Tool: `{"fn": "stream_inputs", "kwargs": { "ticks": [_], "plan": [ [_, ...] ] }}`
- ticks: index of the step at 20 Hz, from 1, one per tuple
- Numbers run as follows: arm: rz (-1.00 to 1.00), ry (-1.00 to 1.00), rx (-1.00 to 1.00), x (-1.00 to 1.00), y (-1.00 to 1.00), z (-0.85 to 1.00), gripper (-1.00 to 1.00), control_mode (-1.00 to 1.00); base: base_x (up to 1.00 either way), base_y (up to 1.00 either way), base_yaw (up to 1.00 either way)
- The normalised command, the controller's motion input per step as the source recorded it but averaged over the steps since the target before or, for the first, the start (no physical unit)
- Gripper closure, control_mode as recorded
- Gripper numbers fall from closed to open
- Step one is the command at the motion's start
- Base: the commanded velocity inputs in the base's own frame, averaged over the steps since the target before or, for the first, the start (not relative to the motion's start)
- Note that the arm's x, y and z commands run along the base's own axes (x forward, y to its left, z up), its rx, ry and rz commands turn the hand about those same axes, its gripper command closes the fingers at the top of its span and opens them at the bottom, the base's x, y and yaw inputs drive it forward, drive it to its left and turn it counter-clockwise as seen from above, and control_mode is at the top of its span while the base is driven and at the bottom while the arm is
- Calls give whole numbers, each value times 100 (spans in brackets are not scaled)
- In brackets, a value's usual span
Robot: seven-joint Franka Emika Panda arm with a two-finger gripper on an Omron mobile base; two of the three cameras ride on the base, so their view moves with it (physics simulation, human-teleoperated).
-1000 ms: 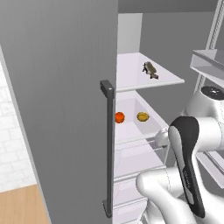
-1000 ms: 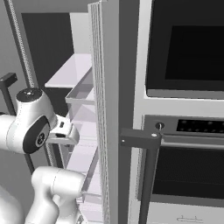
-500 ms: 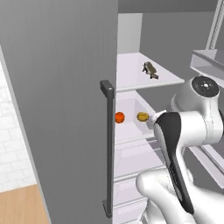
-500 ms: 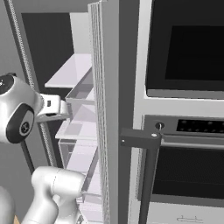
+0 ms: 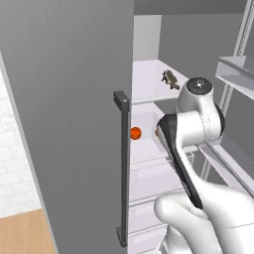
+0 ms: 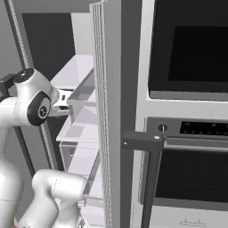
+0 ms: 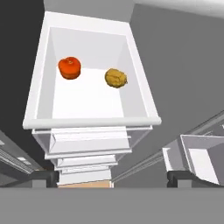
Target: Place one squash and one fish in each tupperware on the nearby counter, to pack two identical lunches.
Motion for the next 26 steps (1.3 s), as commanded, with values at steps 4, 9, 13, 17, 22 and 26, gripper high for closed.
{"fn": "stream_inputs", "kwargs": {
  "ticks": [4,9,13,17,22,26],
  "plan": [
    [2,-6,2,68,-14,-63,-100,-100,0,0,0],
    [6,-4,0,61,-32,-18,-100,-100,0,0,0],
    [8,0,1,74,-32,-9,-100,-100,0,0,0],
    [8,0,2,80,-18,-19,-100,-100,0,0,0],
    [10,7,1,49,0,-60,-100,-100,0,0,0],
    [7,9,0,27,1,-48,-100,-100,0,0,0]
  ]
}}
